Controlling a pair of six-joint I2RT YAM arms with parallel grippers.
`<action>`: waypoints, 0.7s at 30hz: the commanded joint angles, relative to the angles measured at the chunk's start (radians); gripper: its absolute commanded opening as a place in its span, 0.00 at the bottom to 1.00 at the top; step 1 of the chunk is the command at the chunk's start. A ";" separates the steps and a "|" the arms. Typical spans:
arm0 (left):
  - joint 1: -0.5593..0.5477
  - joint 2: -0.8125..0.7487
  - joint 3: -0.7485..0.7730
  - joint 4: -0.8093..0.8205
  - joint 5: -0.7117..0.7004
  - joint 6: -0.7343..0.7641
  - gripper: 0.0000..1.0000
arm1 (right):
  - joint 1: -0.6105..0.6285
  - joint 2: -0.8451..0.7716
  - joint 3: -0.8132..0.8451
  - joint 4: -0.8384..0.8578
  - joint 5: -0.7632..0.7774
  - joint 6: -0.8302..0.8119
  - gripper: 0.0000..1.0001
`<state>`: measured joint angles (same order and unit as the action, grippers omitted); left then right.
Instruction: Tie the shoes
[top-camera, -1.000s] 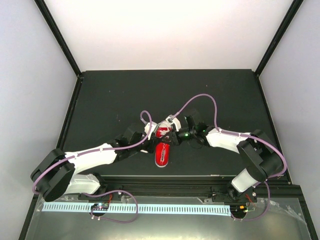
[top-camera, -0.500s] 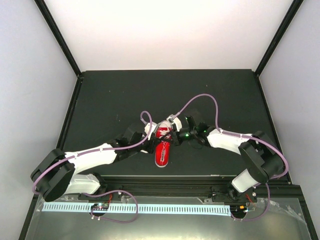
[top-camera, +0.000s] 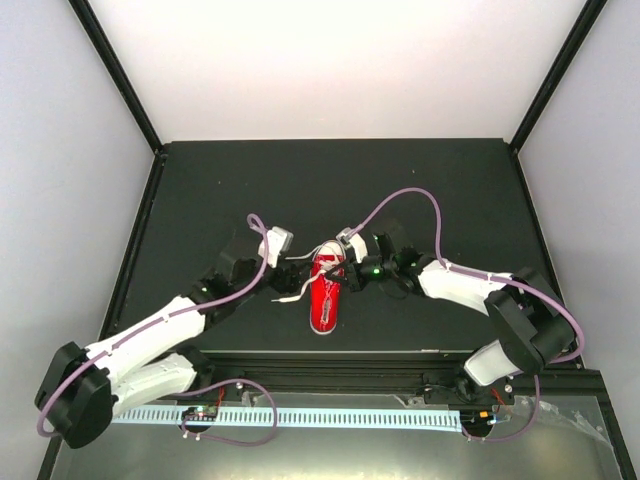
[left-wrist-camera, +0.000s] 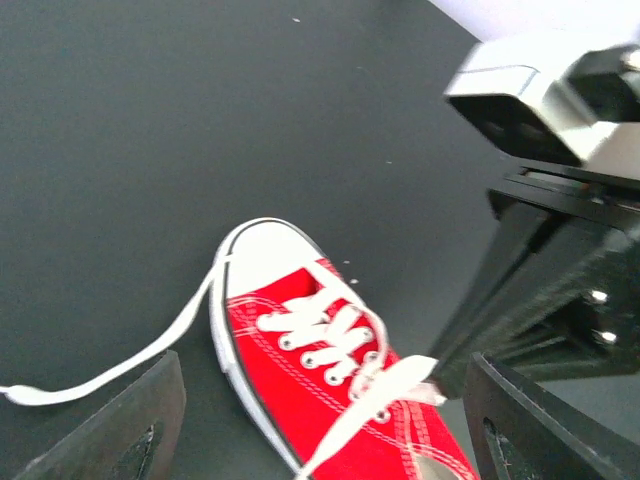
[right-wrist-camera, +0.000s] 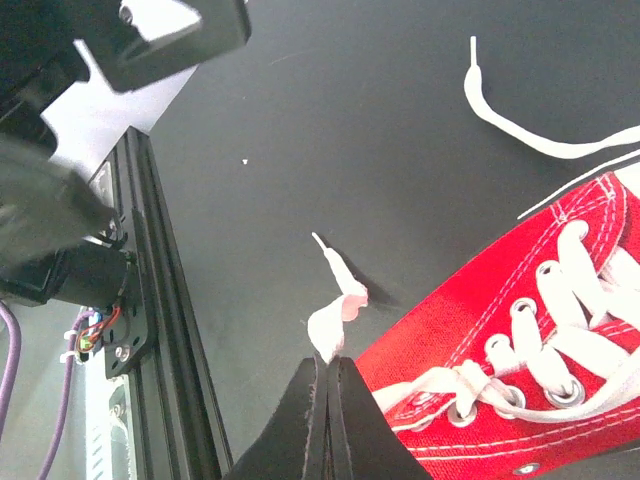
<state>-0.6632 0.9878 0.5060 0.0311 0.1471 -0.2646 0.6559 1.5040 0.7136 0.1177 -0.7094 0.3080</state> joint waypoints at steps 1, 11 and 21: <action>0.093 0.029 -0.004 0.009 0.095 0.041 0.80 | 0.007 -0.022 -0.006 0.003 0.015 -0.021 0.02; 0.139 0.477 0.278 -0.127 0.110 0.106 0.69 | 0.006 -0.019 -0.030 0.020 0.020 -0.007 0.02; 0.139 0.663 0.375 -0.089 0.159 0.160 0.68 | 0.006 -0.004 -0.019 0.021 0.014 0.001 0.02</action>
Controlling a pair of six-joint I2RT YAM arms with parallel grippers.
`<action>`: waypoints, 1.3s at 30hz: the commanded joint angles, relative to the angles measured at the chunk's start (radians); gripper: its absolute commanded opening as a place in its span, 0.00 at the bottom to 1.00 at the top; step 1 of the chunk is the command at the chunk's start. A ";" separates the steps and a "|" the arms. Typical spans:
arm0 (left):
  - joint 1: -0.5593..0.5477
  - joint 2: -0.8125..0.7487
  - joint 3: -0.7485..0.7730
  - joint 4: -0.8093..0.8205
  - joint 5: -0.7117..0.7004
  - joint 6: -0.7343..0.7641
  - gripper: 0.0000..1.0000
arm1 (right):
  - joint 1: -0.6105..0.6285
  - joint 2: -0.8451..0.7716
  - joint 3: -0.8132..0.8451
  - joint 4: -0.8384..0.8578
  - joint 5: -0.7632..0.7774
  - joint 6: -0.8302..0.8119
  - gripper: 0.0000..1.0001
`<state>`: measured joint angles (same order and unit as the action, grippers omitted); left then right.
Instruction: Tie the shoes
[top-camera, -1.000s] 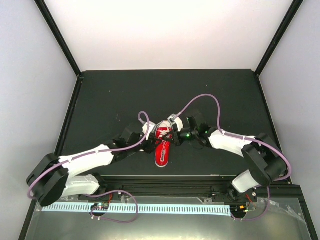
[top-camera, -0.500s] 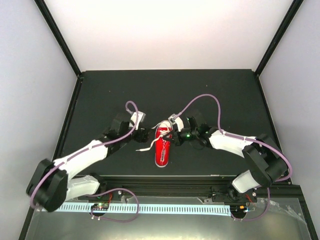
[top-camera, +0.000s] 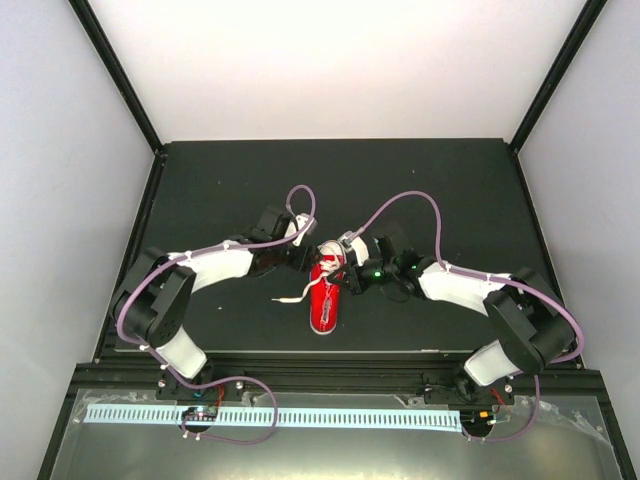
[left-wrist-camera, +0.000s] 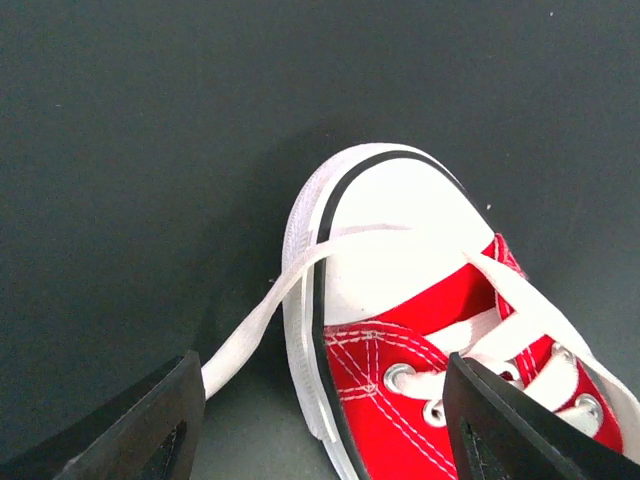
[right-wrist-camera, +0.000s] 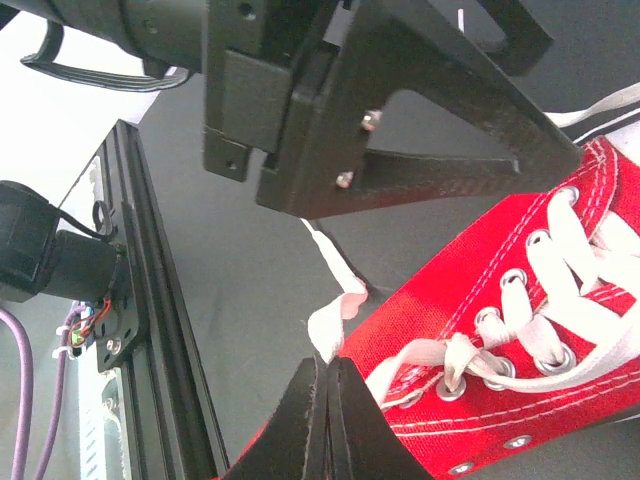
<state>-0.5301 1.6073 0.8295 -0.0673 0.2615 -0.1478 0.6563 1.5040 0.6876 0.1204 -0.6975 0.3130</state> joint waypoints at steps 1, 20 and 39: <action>0.007 0.059 0.059 0.009 0.040 0.044 0.67 | 0.005 0.000 0.012 0.017 0.001 -0.004 0.02; 0.041 0.177 0.111 0.102 0.150 0.037 0.49 | 0.006 0.014 0.020 0.006 -0.025 -0.001 0.02; 0.043 0.144 0.100 0.126 0.130 0.037 0.03 | 0.006 0.042 0.023 0.017 -0.035 -0.001 0.02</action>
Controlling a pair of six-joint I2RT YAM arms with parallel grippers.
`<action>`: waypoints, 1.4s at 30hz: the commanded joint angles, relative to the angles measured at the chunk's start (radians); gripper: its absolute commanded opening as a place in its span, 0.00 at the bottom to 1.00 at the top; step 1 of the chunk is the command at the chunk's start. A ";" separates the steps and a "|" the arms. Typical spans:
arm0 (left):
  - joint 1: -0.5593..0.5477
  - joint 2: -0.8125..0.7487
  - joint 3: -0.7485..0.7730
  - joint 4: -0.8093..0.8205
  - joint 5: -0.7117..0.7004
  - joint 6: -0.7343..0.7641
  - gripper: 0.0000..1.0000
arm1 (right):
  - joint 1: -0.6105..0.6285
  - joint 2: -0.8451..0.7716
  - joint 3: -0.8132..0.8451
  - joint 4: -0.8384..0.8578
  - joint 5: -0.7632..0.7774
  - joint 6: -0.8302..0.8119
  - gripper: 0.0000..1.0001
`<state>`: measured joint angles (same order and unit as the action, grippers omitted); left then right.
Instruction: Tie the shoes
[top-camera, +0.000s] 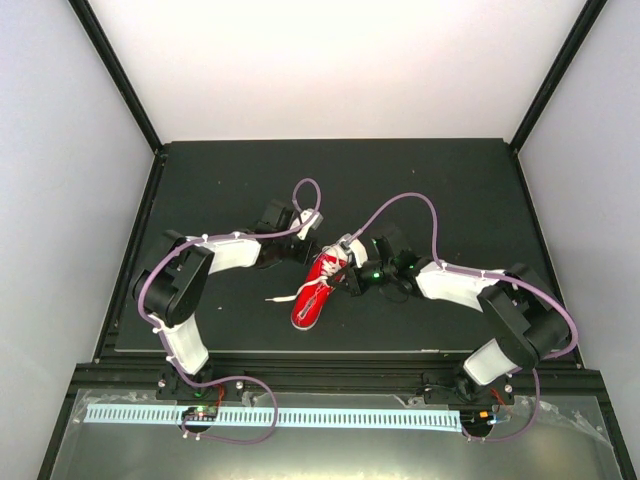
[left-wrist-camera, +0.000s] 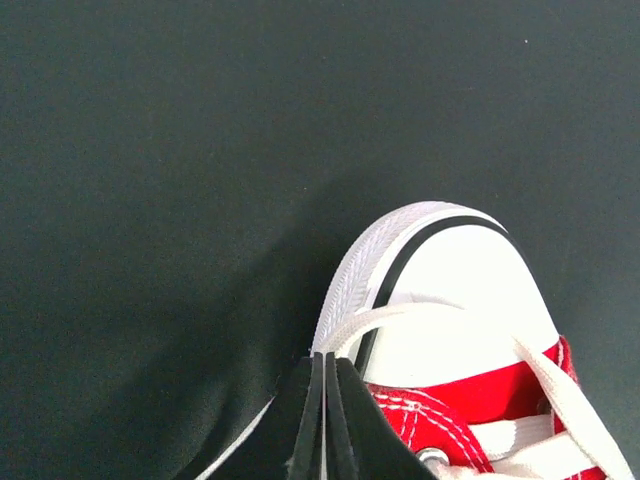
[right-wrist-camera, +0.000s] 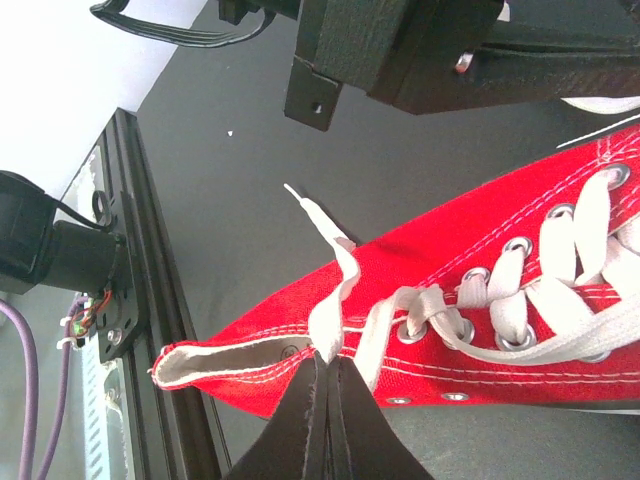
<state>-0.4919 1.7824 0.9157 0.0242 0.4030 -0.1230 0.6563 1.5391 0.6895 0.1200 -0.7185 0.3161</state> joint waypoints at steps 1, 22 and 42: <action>0.006 -0.039 0.009 0.038 -0.013 0.012 0.02 | 0.006 0.007 0.021 0.018 -0.015 -0.005 0.02; 0.018 -0.116 0.014 -0.236 -0.315 0.076 0.51 | 0.006 0.026 0.035 0.037 -0.038 0.012 0.02; -0.035 0.066 0.221 -0.408 -0.350 0.137 0.54 | 0.006 0.025 0.037 0.039 -0.051 0.015 0.02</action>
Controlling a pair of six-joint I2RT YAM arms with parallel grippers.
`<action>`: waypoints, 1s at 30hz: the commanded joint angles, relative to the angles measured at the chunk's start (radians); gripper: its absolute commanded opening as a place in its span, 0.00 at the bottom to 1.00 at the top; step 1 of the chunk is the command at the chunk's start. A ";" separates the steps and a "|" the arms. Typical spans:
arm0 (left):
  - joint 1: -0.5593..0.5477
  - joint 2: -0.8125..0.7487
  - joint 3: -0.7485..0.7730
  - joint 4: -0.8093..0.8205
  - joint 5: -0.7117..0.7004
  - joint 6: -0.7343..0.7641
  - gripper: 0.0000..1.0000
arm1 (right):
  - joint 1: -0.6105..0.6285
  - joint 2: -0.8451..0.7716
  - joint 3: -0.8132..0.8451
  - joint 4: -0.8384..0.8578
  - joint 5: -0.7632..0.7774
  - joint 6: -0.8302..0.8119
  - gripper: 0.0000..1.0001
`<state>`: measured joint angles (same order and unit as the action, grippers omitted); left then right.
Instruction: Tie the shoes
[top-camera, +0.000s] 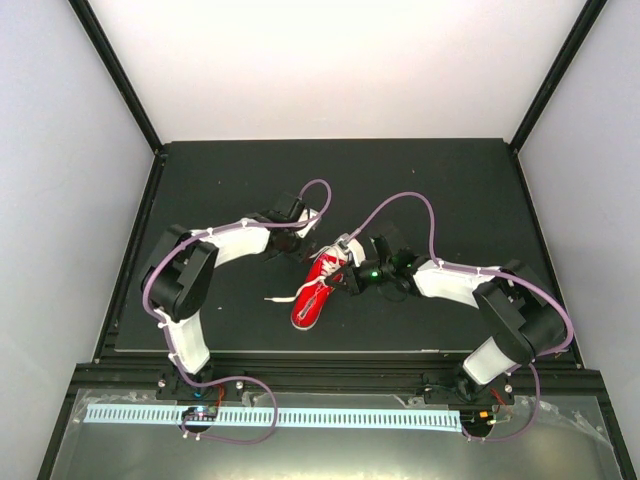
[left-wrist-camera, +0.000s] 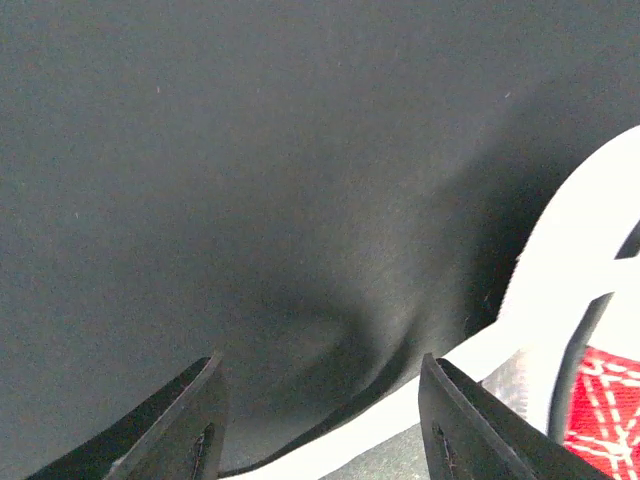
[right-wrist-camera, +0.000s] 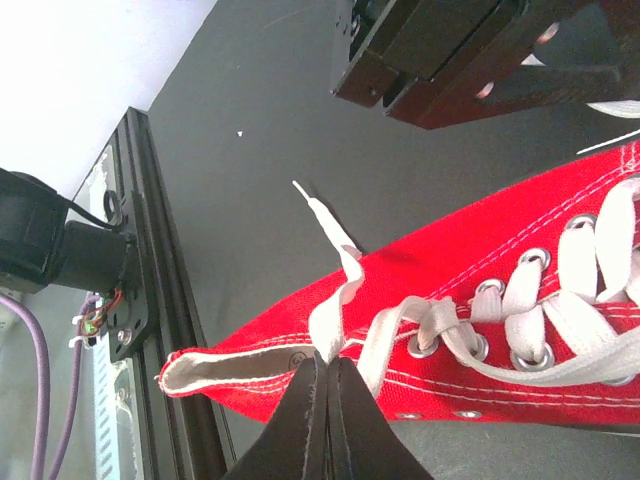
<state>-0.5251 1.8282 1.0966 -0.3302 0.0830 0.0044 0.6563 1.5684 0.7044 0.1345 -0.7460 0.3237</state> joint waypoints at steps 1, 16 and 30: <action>-0.002 0.023 0.039 -0.053 -0.025 0.009 0.53 | 0.006 -0.005 0.023 0.025 -0.024 0.006 0.02; -0.030 0.064 0.064 -0.062 0.024 0.028 0.54 | 0.006 -0.004 0.026 0.021 -0.030 0.005 0.02; -0.094 -0.015 -0.033 -0.040 0.095 -0.009 0.58 | 0.006 -0.007 0.026 0.023 -0.034 0.006 0.02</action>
<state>-0.5785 1.8637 1.0973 -0.3473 0.1326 0.0227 0.6563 1.5684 0.7086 0.1349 -0.7643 0.3241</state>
